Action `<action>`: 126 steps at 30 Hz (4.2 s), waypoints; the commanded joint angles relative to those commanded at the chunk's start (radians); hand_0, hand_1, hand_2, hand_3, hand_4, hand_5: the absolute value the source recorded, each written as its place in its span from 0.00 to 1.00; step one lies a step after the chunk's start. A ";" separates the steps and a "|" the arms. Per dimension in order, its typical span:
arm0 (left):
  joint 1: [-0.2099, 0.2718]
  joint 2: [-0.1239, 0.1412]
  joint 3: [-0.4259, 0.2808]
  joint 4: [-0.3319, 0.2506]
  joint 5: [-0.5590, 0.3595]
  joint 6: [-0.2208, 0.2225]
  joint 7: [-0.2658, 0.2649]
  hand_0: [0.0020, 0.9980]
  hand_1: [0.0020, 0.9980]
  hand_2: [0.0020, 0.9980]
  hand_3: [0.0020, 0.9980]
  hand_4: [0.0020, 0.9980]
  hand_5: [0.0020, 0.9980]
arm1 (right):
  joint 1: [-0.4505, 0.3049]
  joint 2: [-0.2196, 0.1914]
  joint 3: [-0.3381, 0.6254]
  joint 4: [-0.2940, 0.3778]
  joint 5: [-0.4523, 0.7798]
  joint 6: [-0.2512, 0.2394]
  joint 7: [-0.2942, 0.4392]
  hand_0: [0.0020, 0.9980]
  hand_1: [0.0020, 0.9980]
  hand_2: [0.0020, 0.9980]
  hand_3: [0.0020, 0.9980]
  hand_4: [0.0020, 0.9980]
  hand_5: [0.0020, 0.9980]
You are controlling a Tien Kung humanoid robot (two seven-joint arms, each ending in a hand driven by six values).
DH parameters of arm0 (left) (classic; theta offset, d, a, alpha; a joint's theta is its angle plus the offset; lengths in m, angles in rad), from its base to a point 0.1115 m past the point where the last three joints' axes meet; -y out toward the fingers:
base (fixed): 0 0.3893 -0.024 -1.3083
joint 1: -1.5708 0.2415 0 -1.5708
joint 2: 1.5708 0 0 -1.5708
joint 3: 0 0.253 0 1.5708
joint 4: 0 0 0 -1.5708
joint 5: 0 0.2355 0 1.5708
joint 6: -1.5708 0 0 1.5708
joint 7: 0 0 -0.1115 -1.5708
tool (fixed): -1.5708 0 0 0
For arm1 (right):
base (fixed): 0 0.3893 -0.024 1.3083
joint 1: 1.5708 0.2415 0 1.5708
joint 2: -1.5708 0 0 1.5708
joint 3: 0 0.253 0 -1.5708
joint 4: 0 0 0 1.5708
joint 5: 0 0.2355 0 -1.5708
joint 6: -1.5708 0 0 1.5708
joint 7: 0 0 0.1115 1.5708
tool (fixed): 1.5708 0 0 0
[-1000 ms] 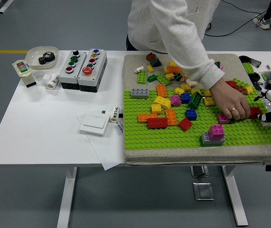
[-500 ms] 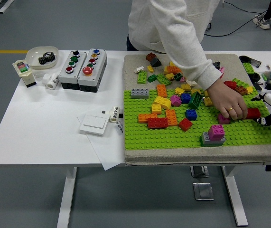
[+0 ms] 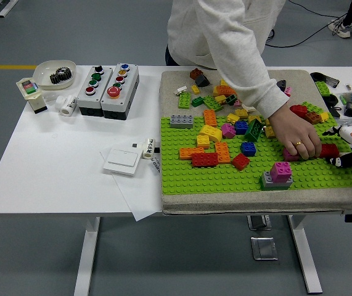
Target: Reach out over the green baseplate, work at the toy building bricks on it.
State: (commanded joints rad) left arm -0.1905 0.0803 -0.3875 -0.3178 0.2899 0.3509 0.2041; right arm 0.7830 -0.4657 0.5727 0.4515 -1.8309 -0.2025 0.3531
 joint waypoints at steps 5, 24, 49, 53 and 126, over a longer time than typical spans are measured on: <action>0.002 0.000 -0.003 0.000 0.006 -0.001 0.002 0.61 0.69 0.66 0.55 0.56 0.61 | -0.002 0.000 -0.002 -0.001 0.009 -0.010 0.003 0.76 0.75 0.77 0.76 0.77 0.36; -0.004 0.001 0.002 0.000 -0.002 -0.002 -0.001 0.61 0.69 0.66 0.55 0.56 0.61 | -0.004 0.005 -0.004 -0.004 0.016 -0.018 0.005 0.66 0.65 0.72 0.61 0.73 0.40; -0.005 0.000 0.002 0.000 0.001 -0.005 -0.001 0.61 0.69 0.65 0.55 0.56 0.61 | -0.010 -0.002 0.000 0.006 0.023 -0.021 0.025 0.39 0.47 0.58 0.55 0.62 0.39; -0.006 0.000 0.001 0.000 0.001 -0.006 -0.001 0.61 0.69 0.65 0.55 0.56 0.61 | -0.011 -0.002 0.000 0.006 0.022 -0.023 0.028 0.39 0.47 0.58 0.55 0.62 0.39; 0.027 0.000 0.000 0.016 -0.007 -0.008 -0.017 0.61 0.68 0.65 0.55 0.56 0.61 | -0.252 -0.349 0.111 1.001 -0.044 0.065 -0.213 0.33 0.44 0.54 0.52 0.57 0.33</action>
State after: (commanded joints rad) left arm -0.1631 0.0807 -0.3873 -0.3019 0.2830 0.3431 0.1873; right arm 0.5308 -0.8142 0.6836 1.4524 -1.8750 -0.1378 0.1403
